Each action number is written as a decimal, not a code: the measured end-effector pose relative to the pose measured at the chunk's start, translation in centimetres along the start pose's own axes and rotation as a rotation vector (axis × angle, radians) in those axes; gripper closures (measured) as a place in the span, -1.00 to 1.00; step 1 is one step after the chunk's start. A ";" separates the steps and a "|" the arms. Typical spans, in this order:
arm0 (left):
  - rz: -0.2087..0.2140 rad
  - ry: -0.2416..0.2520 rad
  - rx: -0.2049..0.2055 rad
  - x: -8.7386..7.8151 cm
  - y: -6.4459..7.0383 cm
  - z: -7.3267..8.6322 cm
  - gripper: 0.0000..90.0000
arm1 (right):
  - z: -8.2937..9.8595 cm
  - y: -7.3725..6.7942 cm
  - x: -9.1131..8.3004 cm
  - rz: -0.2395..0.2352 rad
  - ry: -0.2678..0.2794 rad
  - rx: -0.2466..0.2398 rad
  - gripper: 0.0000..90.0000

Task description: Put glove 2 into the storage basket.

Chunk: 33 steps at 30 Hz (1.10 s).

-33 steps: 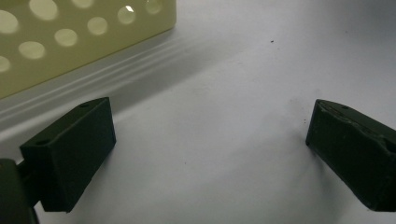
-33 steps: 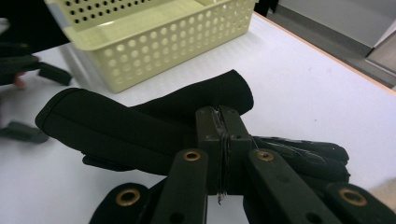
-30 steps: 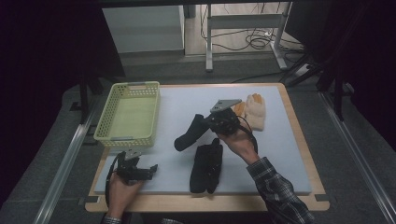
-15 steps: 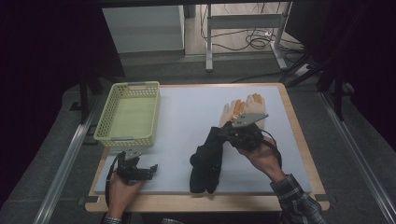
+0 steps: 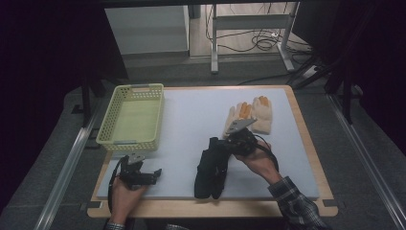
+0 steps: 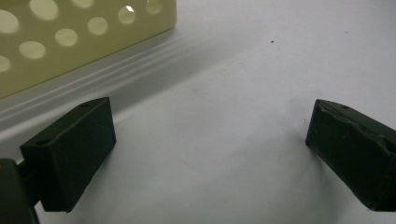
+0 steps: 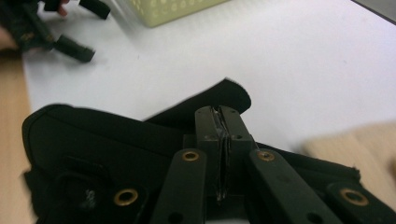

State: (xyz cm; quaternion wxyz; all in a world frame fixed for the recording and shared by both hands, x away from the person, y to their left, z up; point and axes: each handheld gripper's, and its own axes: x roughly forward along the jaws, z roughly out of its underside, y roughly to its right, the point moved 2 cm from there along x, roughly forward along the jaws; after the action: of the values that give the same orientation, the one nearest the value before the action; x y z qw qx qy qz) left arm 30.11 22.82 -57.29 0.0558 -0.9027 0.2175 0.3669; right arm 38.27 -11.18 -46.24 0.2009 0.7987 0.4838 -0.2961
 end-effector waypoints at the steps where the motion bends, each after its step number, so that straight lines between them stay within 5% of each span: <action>1: 0.000 0.000 0.000 0.0 0.0 0.0 -0.95 | -0.4 0.0 0.7 -0.003 -0.001 -0.002 0.92; 3: 0.000 -0.004 0.004 0.0 0.0 0.0 -0.95 | -1.0 -0.1 2.1 -0.006 0.001 -0.005 0.88; 8: 0.000 -0.003 0.004 0.0 0.0 0.0 -0.95 | -2.2 -0.1 4.3 -0.003 0.040 0.004 0.44; 13: 0.001 -0.003 0.004 0.0 0.0 0.0 -0.95 | -2.0 0.1 3.2 0.006 0.047 0.032 0.37; 18: 0.001 -0.003 0.001 0.0 0.0 0.0 -0.95 | -0.2 -0.1 2.9 0.010 0.015 0.094 0.03; 20: 0.000 -0.005 0.001 0.0 0.0 0.0 -0.96 | 1.3 -0.6 4.0 0.025 -0.008 0.103 -0.19; 23: 0.000 -0.004 0.001 0.0 0.0 0.0 -0.95 | 2.2 -0.7 5.2 0.052 -0.028 0.103 -0.25; 26: 0.000 -0.003 0.000 0.0 0.0 0.0 -0.95 | 3.4 -0.7 6.8 0.075 -0.069 0.074 -0.05; 29: -0.001 -0.004 0.000 0.0 0.0 0.0 -0.95 | 3.9 -0.7 7.0 0.048 -0.045 0.114 0.80; 33: -0.001 -0.004 0.000 0.0 0.0 0.0 -0.95 | 4.0 -1.1 6.9 0.056 -0.047 0.079 0.96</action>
State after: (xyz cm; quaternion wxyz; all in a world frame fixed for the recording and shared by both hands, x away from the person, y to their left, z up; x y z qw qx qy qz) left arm 30.08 22.80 -57.28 0.0567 -0.9022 0.2170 0.3686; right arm 38.60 -8.58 -53.80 0.1886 0.8121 0.4444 -0.3277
